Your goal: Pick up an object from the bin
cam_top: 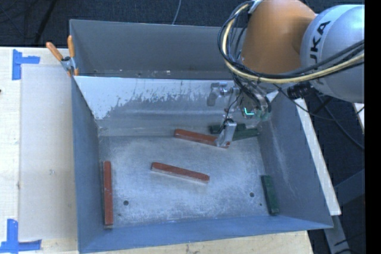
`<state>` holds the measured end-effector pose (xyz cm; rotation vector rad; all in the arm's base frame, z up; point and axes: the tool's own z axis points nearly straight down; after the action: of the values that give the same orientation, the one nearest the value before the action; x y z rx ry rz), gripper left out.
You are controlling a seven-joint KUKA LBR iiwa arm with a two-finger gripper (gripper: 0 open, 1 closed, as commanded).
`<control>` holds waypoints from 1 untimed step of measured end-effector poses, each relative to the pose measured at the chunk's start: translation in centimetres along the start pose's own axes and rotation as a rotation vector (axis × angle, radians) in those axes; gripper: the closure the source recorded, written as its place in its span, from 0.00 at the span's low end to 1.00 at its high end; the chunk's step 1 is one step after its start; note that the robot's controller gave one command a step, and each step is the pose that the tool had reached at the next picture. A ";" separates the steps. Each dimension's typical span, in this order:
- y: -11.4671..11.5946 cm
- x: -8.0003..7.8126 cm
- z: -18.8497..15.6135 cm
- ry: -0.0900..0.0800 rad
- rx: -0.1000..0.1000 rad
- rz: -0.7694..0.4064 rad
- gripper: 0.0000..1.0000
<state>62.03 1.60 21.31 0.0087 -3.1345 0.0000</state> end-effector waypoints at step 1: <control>-2.6 5.5 -11.2 -0.014 0.002 -0.240 0.00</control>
Offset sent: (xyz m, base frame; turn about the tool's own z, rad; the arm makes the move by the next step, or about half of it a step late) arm -0.0552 -0.0260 0.1092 -0.2412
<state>56.61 -1.02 32.51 0.3861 -3.1250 0.0022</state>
